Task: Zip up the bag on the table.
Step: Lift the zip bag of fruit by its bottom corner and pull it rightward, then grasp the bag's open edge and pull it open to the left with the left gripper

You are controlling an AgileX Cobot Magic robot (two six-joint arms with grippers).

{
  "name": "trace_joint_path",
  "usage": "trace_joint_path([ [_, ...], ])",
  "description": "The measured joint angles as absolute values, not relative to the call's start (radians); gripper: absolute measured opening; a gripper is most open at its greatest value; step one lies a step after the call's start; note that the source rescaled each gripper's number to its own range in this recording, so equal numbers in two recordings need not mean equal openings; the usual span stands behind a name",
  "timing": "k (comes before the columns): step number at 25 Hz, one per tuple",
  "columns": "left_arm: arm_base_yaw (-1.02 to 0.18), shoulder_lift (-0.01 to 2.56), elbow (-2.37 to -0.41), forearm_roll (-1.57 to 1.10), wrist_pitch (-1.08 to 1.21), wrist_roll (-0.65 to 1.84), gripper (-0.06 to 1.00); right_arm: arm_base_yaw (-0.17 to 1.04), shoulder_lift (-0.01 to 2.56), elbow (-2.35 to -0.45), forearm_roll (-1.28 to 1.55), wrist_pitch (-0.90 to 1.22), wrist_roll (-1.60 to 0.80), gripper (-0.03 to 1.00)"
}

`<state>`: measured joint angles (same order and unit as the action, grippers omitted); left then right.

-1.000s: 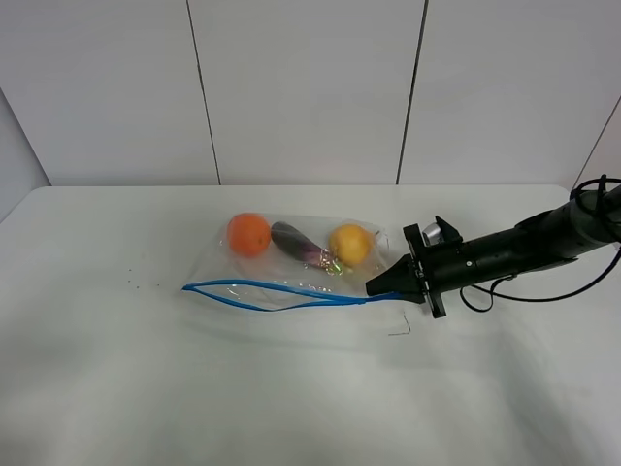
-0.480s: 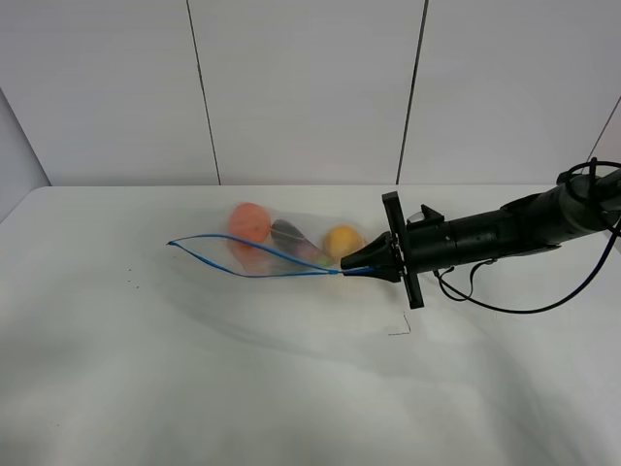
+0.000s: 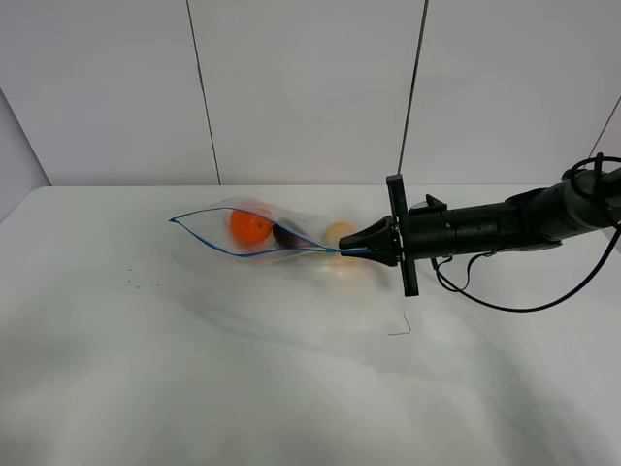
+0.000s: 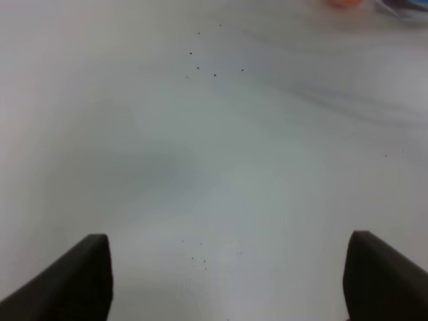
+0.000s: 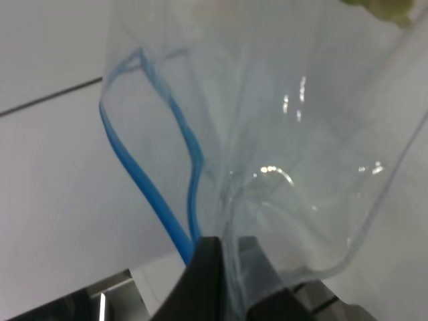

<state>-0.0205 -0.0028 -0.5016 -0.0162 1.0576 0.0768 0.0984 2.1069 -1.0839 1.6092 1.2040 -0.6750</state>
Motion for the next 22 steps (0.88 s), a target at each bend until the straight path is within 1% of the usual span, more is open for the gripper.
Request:
trace_joint_path([
  [22, -0.021, -0.003, -0.502, 0.0, 1.058, 0.085, 1.0, 0.098, 2.107, -1.084, 1.613, 1.204, -0.672, 0.0],
])
